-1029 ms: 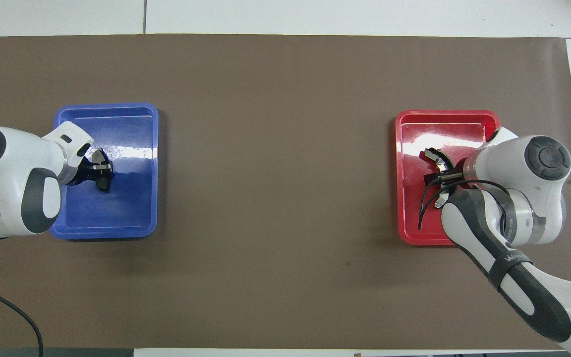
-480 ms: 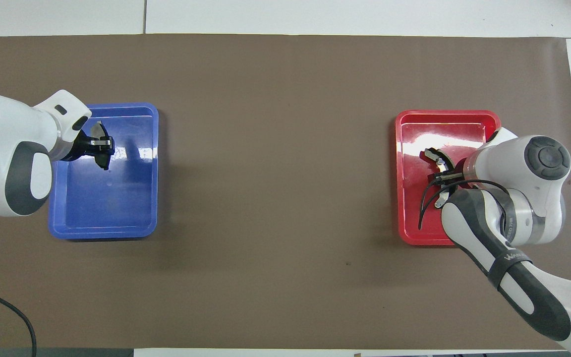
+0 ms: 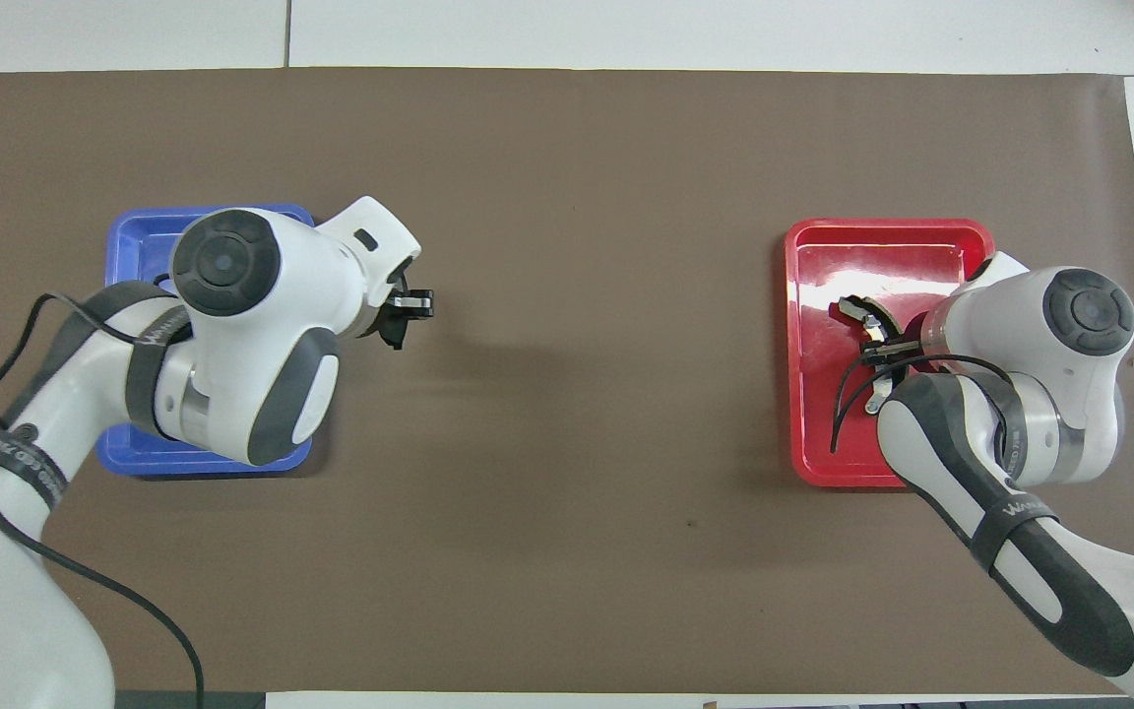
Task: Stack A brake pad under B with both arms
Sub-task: 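Lift the flat brake pad with the left gripper toward the table center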
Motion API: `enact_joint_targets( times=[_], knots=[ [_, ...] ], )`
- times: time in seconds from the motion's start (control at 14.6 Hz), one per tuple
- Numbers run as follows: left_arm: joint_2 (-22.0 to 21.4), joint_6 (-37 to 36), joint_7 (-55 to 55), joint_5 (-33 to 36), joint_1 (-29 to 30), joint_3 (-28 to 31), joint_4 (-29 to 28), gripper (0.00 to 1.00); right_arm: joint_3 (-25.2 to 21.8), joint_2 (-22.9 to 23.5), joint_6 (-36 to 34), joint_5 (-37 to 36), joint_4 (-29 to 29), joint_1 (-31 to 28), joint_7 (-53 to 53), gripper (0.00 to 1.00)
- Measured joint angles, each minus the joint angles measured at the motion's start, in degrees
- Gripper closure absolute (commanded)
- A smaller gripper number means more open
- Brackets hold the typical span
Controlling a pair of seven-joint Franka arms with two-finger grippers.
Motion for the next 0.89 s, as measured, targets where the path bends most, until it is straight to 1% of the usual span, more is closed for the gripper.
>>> enact_joint_targets(
  times=[0.14,0.27,0.41,0.55,0.62,0.69,0.75,0.82,0.89],
  knots=[
    [2.7,3.5,-2.2,0.0,-3.6,0.0,0.0,0.99,0.0,0.0,-2.5,0.0,1.9,0.1,0.0,1.00],
    [6.1,7.8,-2.3,0.0,-5.2,0.0,0.0,0.99,0.0,-0.1,-5.0,0.0,4.2,0.1,0.1,1.00],
    [8.8,10.1,-2.3,0.0,-6.8,0.0,0.1,0.99,0.0,-0.2,-5.7,0.0,5.2,0.1,0.2,1.00],
    [9.7,10.3,-2.3,0.0,-8.1,0.0,0.2,0.99,0.0,-0.5,-6.4,0.0,5.6,0.1,0.2,1.00],
    [9.8,10.3,-2.3,0.0,-8.6,0.0,0.2,0.97,0.1,-0.7,-7.3,0.0,5.9,0.1,0.2,1.00],
    [9.8,10.3,-2.3,0.0,-9.0,0.0,0.2,0.86,0.1,-0.9,-8.7,0.0,6.5,0.1,0.2,1.00],
    [9.8,10.3,-2.3,0.0,-9.2,0.0,0.2,0.50,0.1,-1.0,-10.1,0.0,7.3,0.1,0.2,1.00],
    [9.8,10.3,-2.3,0.0,-9.3,0.0,0.2,0.03,0.2,-1.1,-11.6,0.0,8.3,0.1,0.2,1.00],
    [9.8,10.3,-2.3,0.0,-9.4,0.0,0.2,0.00,0.2,-1.1,-12.6,0.0,9.1,0.3,0.2,1.00]
  ],
)
